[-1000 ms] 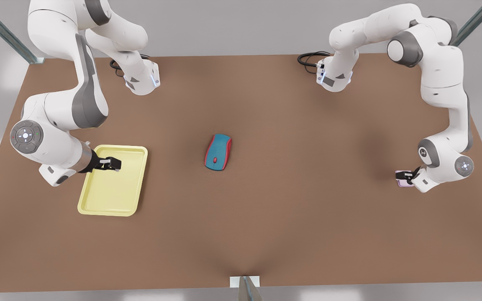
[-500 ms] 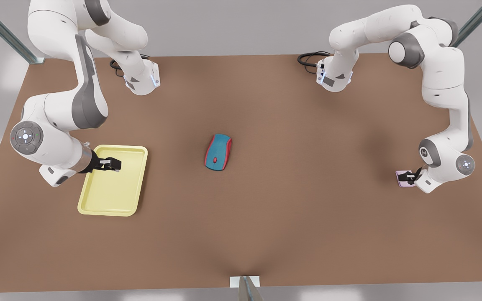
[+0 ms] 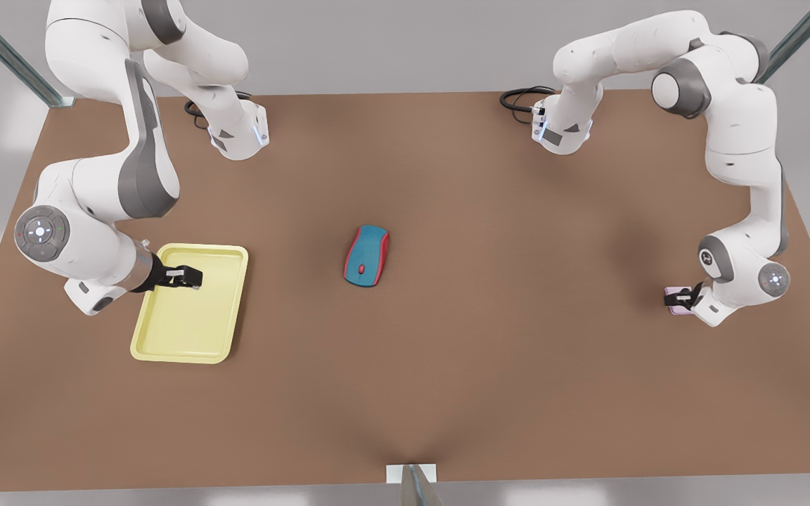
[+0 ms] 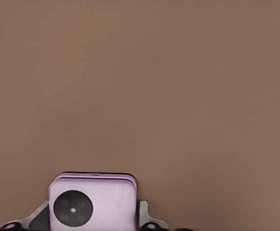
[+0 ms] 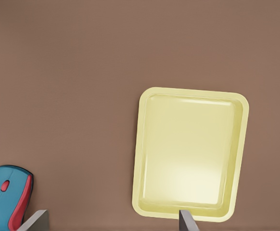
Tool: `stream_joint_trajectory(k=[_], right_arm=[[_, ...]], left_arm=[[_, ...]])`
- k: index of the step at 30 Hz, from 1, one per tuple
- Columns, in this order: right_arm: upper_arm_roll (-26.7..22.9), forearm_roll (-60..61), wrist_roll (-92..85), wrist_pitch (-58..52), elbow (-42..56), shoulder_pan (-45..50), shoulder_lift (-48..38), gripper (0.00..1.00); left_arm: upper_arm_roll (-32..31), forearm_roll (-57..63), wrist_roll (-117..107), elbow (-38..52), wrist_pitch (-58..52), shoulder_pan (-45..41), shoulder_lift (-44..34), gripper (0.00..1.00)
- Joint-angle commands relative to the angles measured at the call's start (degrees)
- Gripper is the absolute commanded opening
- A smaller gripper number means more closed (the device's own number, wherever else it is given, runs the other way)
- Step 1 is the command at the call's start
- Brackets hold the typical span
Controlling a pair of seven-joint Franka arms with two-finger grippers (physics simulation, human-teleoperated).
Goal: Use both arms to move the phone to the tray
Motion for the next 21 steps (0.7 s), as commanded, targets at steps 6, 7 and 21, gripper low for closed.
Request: stream_joint_trajectory(k=[6, 7, 21], right_arm=[[0.0, -0.1, -0.3, 0.0, 0.0, 0.0, -0.1, 1.0], [0.0, -0.1, -0.3, -0.1, 0.0, 0.0, -0.1, 1.0], [-0.1, 0.2, -0.4, 0.0, 0.1, 0.0, 0.2, 1.0]], left_arm=[[-0.2, 0.3, -5.4, 0.2, -0.7, -0.1, -1.2, 0.73], [-0.1, 0.3, -5.4, 0.2, -0.8, -0.3, -1.2, 0.73], [-3.2, -0.7, -82.4, 27.6, -18.3, -47.9, 8.1, 0.74]])
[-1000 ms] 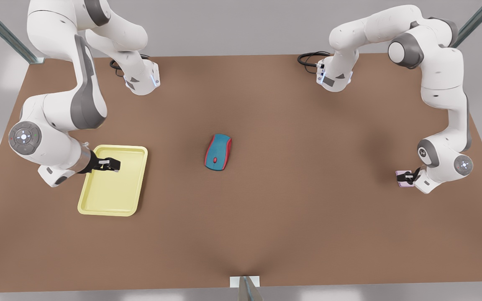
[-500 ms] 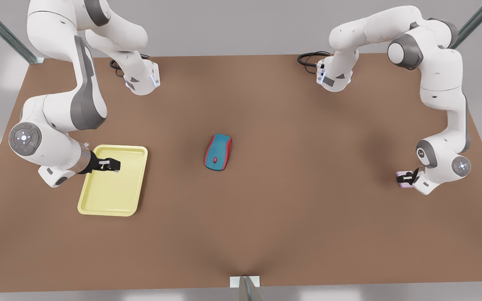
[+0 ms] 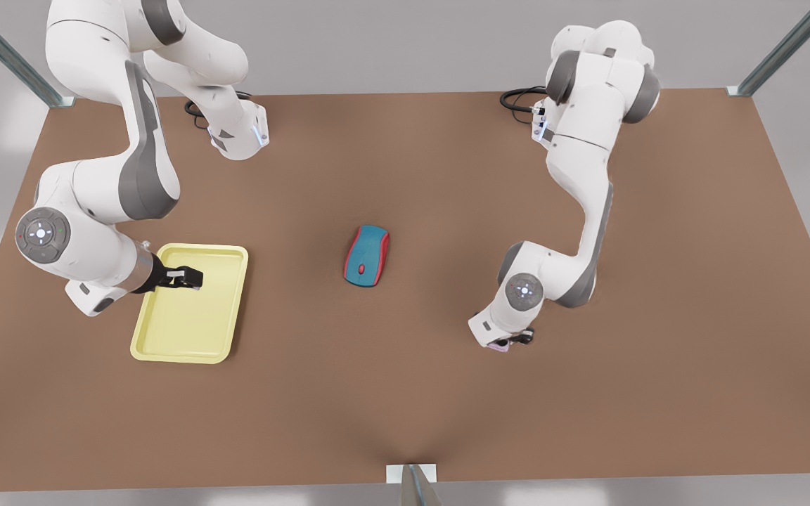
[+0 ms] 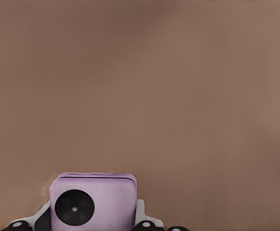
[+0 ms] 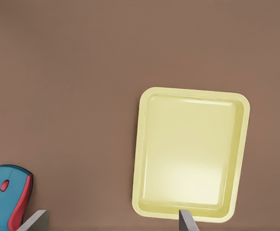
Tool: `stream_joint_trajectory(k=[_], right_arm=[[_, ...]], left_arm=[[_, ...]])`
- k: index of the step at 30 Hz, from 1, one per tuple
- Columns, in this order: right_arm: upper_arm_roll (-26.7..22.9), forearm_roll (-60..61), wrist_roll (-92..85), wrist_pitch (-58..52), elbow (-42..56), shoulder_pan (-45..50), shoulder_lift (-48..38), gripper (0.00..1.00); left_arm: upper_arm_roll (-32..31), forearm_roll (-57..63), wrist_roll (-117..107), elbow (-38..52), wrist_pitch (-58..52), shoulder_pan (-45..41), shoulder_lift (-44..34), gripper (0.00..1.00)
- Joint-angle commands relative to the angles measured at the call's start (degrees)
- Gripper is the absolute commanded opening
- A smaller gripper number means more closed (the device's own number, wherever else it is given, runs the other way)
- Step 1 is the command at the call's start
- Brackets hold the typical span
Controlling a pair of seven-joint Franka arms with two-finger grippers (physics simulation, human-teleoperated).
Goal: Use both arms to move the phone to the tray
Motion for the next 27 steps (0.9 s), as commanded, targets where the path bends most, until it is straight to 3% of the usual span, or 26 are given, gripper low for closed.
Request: stream_joint_trajectory(k=[1, 7, 19, 20, 23, 24, 27], right_arm=[[0.0, 0.1, -0.2, 0.0, -0.1, 0.0, -0.1, 1.0], [-0.1, 0.1, -0.2, 0.0, -0.1, 0.0, -0.1, 1.0], [-0.1, 0.0, -0.2, 0.0, -0.1, 0.0, -0.1, 1.0], [-0.1, 0.0, -0.2, 0.0, 0.0, 0.0, -0.1, 1.0], [-0.1, 0.0, -0.2, 0.0, -0.1, -0.5, -0.1, 1.0], [0.0, 0.0, -0.2, 0.0, -0.1, -0.8, -0.1, 1.0], [0.5, -0.2, 0.9, 1.7, -0.1, 0.1, 0.0, 1.0]], left_arm=[[-0.1, -0.7, -60.2, 6.0, -8.2, -4.0, 3.6, 0.74], [0.7, -13.2, -66.4, 21.7, -6.3, -12.1, 13.7, 0.74], [-2.8, -18.6, -41.0, 23.7, 0.6, -11.4, 16.5, 0.76], [-2.8, -18.6, -32.6, 23.7, 0.6, -11.3, 16.6, 1.0], [-3.7, -18.6, -31.1, 23.7, 0.8, -11.3, 16.4, 1.0], [-2.8, -18.5, -31.1, 22.8, -2.0, -10.8, 13.9, 1.0], [-2.3, -13.0, -14.3, 22.7, -39.5, 10.3, -4.8, 1.0]])
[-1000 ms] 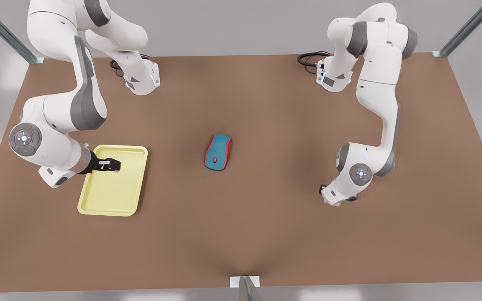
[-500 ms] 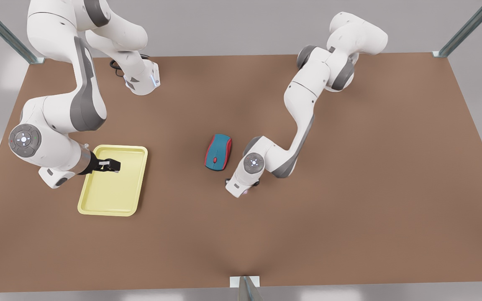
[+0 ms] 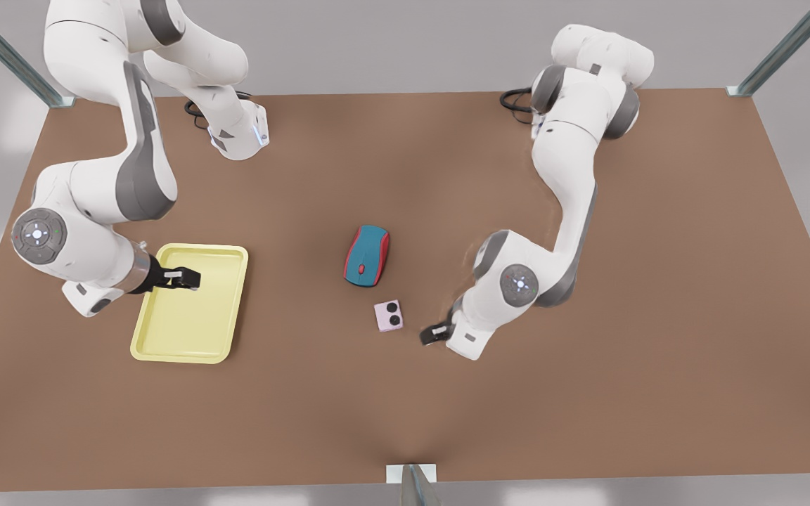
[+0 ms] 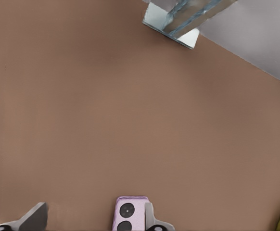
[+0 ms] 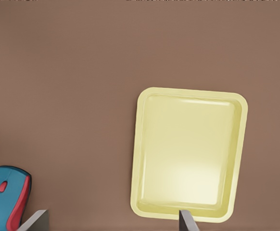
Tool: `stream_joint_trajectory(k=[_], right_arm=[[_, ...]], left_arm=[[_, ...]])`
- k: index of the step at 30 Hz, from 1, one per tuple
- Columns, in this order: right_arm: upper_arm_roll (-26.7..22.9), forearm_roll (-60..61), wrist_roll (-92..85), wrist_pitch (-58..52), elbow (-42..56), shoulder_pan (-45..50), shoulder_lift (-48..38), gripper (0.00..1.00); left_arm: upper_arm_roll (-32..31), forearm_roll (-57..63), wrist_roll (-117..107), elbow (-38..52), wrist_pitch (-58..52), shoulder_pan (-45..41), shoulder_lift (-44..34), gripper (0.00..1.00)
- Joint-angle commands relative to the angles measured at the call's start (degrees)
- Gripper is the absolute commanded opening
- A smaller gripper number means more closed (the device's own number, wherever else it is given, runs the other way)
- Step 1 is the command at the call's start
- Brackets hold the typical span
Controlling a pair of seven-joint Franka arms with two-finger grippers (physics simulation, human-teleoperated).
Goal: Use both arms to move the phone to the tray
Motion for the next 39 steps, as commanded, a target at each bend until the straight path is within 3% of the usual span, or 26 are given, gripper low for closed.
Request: stream_joint_trajectory(k=[1, 3, 4, 5, 7, 9, 10, 17, 24, 39], right_arm=[[0.8, 0.1, 0.9, 3.3, 0.1, 2.8, 1.3, 1.0], [0.8, 0.1, 1.2, 7.9, 4.8, 10.5, 7.6, 1.0], [1.0, 0.4, 1.1, 11.0, 6.2, 11.2, 10.7, 1.0], [1.4, 0.0, 1.2, 12.4, 8.8, 14.4, 14.0, 1.0], [1.5, -0.2, 7.6, 12.6, 16.5, 17.9, 21.8, 1.0], [1.0, -0.4, 8.5, 16.3, 17.7, 20.3, 25.5, 1.0], [1.0, -2.4, 12.3, 18.2, 17.4, 22.5, 26.1, 1.0], [1.3, -3.3, 32.2, 24.0, 13.5, 28.3, 29.3, 1.0], [2.5, -2.8, 40.0, 33.0, 18.1, 30.5, 35.8, 1.0], [2.3, -3.0, 21.9, 33.8, 15.0, 30.1, 39.6, 1.0]], left_arm=[[0.5, 10.4, 31.3, 0.0, -34.9, 7.6, -8.1, 1.0], [1.8, 16.9, 43.3, -3.4, -39.7, 11.3, -14.7, 1.0], [1.6, 16.3, 43.3, -24.1, -28.3, 13.0, -27.8, 1.0], [1.8, 15.8, 43.3, -29.8, -25.7, 13.0, -33.5, 1.0], [2.3, 16.0, 43.1, -28.4, -30.6, 13.1, -33.3, 1.0], [1.8, 15.5, 42.5, -26.3, -34.1, 13.0, -32.7, 1.0], [1.3, 15.4, 42.3, -22.9, -35.5, 13.0, -32.5, 1.0], [1.6, 11.2, 42.5, -21.9, -38.1, 13.0, -32.2, 1.0], [1.7, 11.2, 43.3, -21.9, -37.9, 13.0, -31.7, 1.0], [1.7, 11.4, 43.2, -22.0, -37.8, 13.0, -31.3, 1.0]])
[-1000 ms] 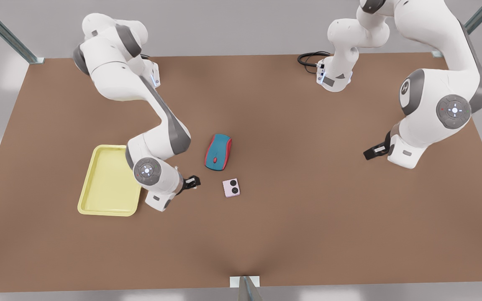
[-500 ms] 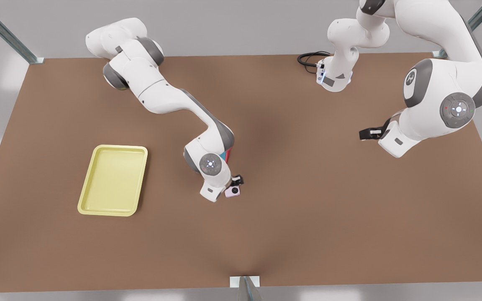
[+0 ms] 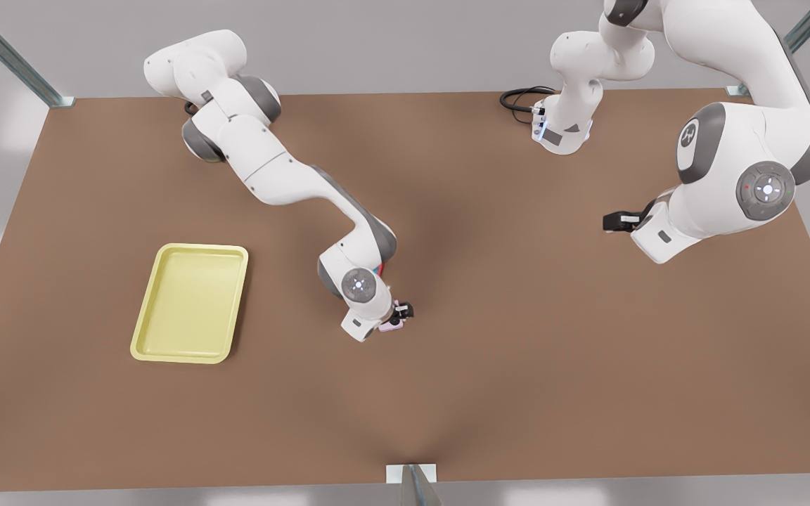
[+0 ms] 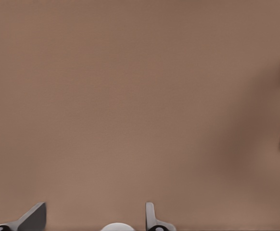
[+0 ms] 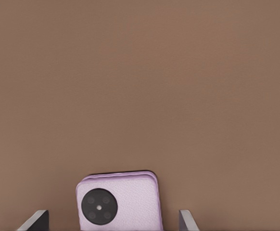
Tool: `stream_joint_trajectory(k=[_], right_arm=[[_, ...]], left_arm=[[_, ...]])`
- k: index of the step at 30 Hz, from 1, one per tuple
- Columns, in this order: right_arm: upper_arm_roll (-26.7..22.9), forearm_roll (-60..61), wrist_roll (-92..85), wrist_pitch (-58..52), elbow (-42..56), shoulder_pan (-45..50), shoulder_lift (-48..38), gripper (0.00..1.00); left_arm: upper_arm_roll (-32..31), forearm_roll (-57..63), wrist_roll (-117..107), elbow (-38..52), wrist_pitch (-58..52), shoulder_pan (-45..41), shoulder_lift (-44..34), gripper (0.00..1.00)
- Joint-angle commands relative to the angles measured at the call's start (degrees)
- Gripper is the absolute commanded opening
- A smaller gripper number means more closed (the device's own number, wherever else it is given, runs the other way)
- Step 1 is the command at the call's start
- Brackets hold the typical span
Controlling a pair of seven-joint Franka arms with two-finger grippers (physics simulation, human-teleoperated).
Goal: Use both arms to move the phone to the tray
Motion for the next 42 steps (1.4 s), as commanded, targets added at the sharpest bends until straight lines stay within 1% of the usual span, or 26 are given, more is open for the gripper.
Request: stream_joint_trajectory(k=[1, 13, 20, 24, 40, 41, 42], right_arm=[[0.0, 0.0, -3.5, 0.9, -0.3, -0.1, -0.1, 1.0], [-0.3, -0.4, -14.9, 0.9, -0.5, 0.0, 1.4, 1.0], [-0.4, -0.5, -14.9, 1.1, -0.6, 0.4, 2.0, 1.0], [-0.6, -5.1, -13.9, 1.1, -0.4, 2.2, 2.0, 1.0], [-0.6, -5.1, -10.3, 1.0, -1.2, 2.3, 1.7, 1.0], [-0.6, -5.1, -10.3, 1.0, -1.2, 2.3, 1.6, 0.93], [-0.6, -4.9, -10.3, 1.0, -1.2, 2.3, 1.4, 0.83]], left_arm=[[0.0, 0.1, 5.0, 0.1, -0.1, 0.0, 0.0, 1.0], [-0.3, -0.2, 4.2, 1.3, -0.1, 0.0, -1.0, 1.0], [0.8, 0.5, 5.4, 1.1, -0.7, 0.1, -1.5, 1.0], [0.7, 0.5, 5.3, 1.0, -0.8, 0.1, -1.2, 1.0], [0.7, 0.5, 5.2, 1.1, -0.8, 0.1, -1.2, 1.0], [0.7, 0.5, 5.0, 1.1, -0.8, 0.1, -1.2, 1.0], [0.7, 0.5, 4.7, 1.1, -0.8, 0.1, -1.3, 1.0]])
